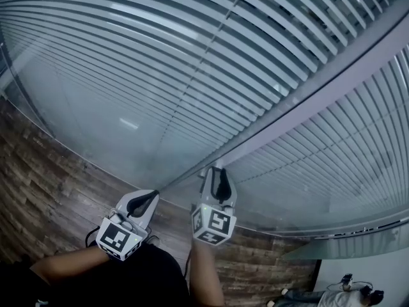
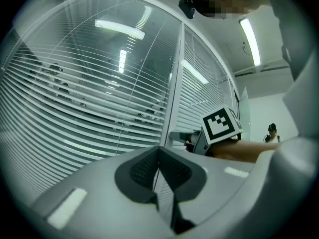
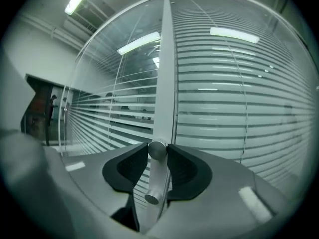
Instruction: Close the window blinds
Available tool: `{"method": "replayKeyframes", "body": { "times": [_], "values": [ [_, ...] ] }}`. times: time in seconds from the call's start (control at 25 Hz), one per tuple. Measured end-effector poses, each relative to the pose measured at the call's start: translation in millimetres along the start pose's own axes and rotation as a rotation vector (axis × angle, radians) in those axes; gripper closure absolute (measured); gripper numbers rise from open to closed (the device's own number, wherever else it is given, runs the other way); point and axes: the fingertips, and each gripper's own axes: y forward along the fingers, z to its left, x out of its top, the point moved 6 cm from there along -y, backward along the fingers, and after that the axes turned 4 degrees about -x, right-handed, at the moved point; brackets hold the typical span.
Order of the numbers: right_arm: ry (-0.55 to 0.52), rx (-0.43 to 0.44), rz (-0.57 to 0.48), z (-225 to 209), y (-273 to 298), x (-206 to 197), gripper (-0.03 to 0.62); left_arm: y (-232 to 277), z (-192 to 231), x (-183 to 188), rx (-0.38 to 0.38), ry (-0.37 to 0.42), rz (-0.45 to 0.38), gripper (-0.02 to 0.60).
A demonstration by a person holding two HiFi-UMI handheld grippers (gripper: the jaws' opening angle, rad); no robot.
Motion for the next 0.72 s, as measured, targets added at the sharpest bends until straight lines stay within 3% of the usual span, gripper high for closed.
{"method": "replayKeyframes", "body": {
  "times": [0.4, 0.52, 0.6, 0.64, 0.72],
  "values": [
    [-0.739, -0.082, 0.030, 20, -3, 6, 0.468, -3, 9, 6, 0.019, 0.013, 0.004, 0.580],
    [-0.877, -0.102, 0.018, 22, -2, 4, 0.468, 0, 8, 5, 0.010, 0.012, 0.004, 0.580],
    [-0.865, -0.090, 0.012, 23, 0, 5, 0.467, 1, 8, 4, 0.007, 0.014, 0.006, 0.580],
    [-0.800, -0.072, 0.009, 23, 0, 5, 0.465, 1, 8, 4, 0.005, 0.014, 0.008, 0.580],
    [-0.497, -0.009, -0.003, 16, 0, 3, 0.456, 1, 8, 2, -0.002, 0.013, 0.010, 0.580]
  ]
}}
